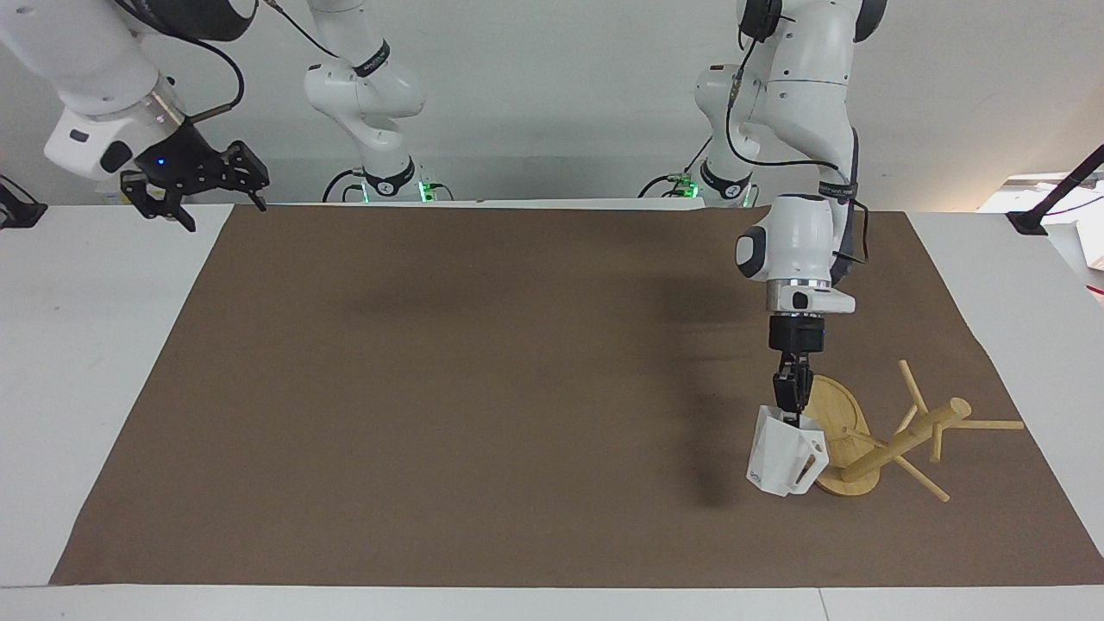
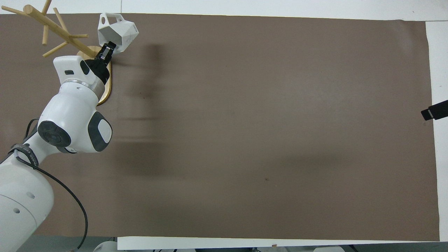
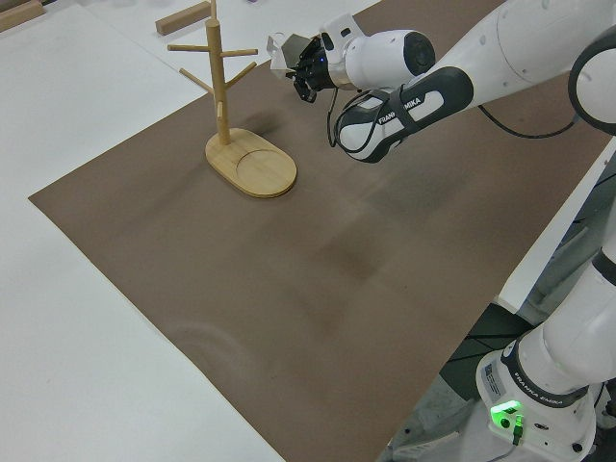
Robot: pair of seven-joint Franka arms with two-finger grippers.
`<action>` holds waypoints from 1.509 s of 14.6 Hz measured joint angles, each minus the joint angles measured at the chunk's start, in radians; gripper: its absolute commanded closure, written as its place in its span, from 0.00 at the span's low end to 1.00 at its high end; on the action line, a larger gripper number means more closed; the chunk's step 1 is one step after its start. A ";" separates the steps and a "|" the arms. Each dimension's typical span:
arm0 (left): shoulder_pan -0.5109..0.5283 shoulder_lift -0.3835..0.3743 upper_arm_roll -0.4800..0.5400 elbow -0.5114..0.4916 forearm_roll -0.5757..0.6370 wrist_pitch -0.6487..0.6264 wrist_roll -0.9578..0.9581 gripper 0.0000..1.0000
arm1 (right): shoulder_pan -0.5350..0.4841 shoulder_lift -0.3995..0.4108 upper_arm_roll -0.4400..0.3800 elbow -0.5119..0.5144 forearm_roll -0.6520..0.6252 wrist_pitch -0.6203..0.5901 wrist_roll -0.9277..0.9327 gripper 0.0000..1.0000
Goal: Hang cup on rack
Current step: 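Carry the cup with the left gripper onto a wooden rack peg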
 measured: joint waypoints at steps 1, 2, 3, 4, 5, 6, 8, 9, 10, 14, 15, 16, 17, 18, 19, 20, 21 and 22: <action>0.001 0.002 0.000 0.000 -0.010 0.000 -0.005 1.00 | 0.001 -0.005 0.000 0.005 -0.009 -0.004 0.029 0.00; 0.001 0.003 0.000 -0.001 -0.020 0.000 -0.009 1.00 | 0.003 -0.008 0.002 0.007 -0.025 -0.004 0.045 0.00; 0.001 0.003 -0.001 -0.004 -0.026 0.000 -0.012 1.00 | 0.008 -0.010 0.002 0.007 -0.034 -0.005 0.058 0.00; 0.001 0.003 -0.002 -0.008 -0.030 0.000 -0.014 1.00 | 0.017 -0.010 0.003 0.006 -0.040 -0.007 0.074 0.00; 0.000 0.002 -0.003 -0.015 -0.034 0.001 -0.018 1.00 | 0.028 -0.010 0.003 0.004 -0.042 -0.008 0.089 0.00; 0.000 -0.003 -0.003 -0.023 -0.038 0.003 -0.019 1.00 | 0.036 -0.008 0.004 0.001 -0.042 -0.008 0.100 0.00; 0.001 -0.026 -0.002 -0.046 -0.045 0.005 -0.019 1.00 | 0.040 -0.003 0.004 0.000 -0.043 -0.017 0.105 0.00; 0.002 -0.039 0.000 -0.060 -0.047 0.005 -0.019 1.00 | 0.038 -0.003 0.004 0.000 -0.043 -0.023 0.105 0.00; 0.006 -0.052 0.000 -0.073 -0.048 0.005 -0.019 1.00 | 0.037 -0.003 0.002 0.000 -0.043 -0.026 0.105 0.00; 0.022 -0.090 0.001 -0.126 -0.048 0.005 -0.019 1.00 | 0.036 -0.003 -0.004 0.000 -0.043 -0.029 0.105 0.00; 0.026 -0.097 0.002 -0.133 -0.050 0.005 -0.019 1.00 | 0.036 -0.003 -0.004 0.000 -0.043 -0.029 0.105 0.00; 0.038 -0.101 0.002 -0.136 -0.050 0.005 -0.019 1.00 | 0.037 -0.003 -0.004 0.000 -0.043 -0.029 0.105 0.00; 0.055 -0.103 0.002 -0.139 -0.050 0.001 -0.019 1.00 | 0.037 -0.003 -0.004 0.000 -0.043 -0.029 0.105 0.00; 0.071 -0.103 0.002 -0.146 -0.050 -0.009 -0.019 0.86 | 0.037 -0.003 -0.004 0.000 -0.043 -0.029 0.105 0.00; 0.092 -0.104 0.002 -0.147 -0.051 -0.023 -0.019 0.22 | 0.037 -0.003 -0.004 0.000 -0.043 -0.029 0.105 0.00; 0.113 -0.105 0.003 -0.145 -0.050 -0.049 -0.016 0.00 | 0.037 -0.003 -0.004 0.000 -0.043 -0.029 0.105 0.00; 0.130 -0.107 0.004 -0.139 -0.050 -0.083 -0.009 0.00 | 0.037 -0.003 -0.004 0.000 -0.043 -0.029 0.105 0.00; 0.145 -0.111 0.005 -0.132 -0.050 -0.132 -0.002 0.00 | 0.037 -0.003 -0.004 0.000 -0.043 -0.029 0.105 0.00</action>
